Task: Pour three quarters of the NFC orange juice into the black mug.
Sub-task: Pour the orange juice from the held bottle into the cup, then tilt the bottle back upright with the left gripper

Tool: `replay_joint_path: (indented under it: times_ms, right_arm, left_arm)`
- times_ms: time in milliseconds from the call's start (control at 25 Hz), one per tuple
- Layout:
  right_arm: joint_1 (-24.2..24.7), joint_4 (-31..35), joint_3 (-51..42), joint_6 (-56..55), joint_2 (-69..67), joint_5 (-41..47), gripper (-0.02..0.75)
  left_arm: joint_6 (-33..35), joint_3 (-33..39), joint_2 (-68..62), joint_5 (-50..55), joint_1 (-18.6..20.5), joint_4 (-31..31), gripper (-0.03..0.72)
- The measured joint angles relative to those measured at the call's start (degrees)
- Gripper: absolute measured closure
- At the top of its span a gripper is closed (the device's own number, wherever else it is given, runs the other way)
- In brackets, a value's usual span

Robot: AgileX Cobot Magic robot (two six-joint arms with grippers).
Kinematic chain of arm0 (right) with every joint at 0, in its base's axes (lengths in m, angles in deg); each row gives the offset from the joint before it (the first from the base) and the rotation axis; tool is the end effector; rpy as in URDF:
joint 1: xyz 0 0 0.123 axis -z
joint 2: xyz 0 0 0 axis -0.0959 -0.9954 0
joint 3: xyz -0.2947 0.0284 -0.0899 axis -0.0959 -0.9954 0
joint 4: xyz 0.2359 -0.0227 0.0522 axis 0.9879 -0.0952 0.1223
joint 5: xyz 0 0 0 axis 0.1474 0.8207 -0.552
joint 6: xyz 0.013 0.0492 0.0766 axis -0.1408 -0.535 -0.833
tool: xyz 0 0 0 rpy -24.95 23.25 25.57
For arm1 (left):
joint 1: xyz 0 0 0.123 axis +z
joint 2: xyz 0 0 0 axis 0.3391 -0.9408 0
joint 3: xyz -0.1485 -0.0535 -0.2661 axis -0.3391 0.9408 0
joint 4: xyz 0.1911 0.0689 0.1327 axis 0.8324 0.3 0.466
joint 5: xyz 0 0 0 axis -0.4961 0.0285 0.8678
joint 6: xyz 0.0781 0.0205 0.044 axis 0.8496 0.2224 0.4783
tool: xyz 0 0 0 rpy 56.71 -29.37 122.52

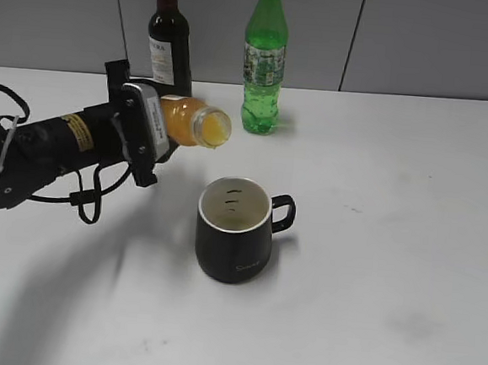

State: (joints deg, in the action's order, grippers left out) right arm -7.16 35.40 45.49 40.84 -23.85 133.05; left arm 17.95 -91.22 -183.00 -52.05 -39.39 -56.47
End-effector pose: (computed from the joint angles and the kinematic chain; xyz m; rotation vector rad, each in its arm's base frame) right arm -0.0231 0.0015 0.2570 -0.0115 2.0132 0.0616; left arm 0.3520 -0.1560 0.1590 1.4172 1.0170 0.4127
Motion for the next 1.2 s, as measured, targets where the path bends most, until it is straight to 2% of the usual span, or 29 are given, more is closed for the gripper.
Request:
replay_joint_path:
  times_ms: [120, 320, 1200]
  right_arm:
    - [0.00, 0.00, 0.00, 0.00, 0.00, 0.00, 0.155]
    - [0.00, 0.00, 0.00, 0.00, 0.00, 0.00, 0.155]
    - [0.00, 0.00, 0.00, 0.00, 0.00, 0.00, 0.155]
  left_arm:
    - [2.86, 0.00, 0.00, -0.16, 0.00, -1.39, 0.216]
    - [3.77, 0.00, 0.00, -0.16, 0.00, -2.21, 0.217]
    - [12.63, -0.05, 0.00, -0.61, -0.37, -2.41, 0.217]
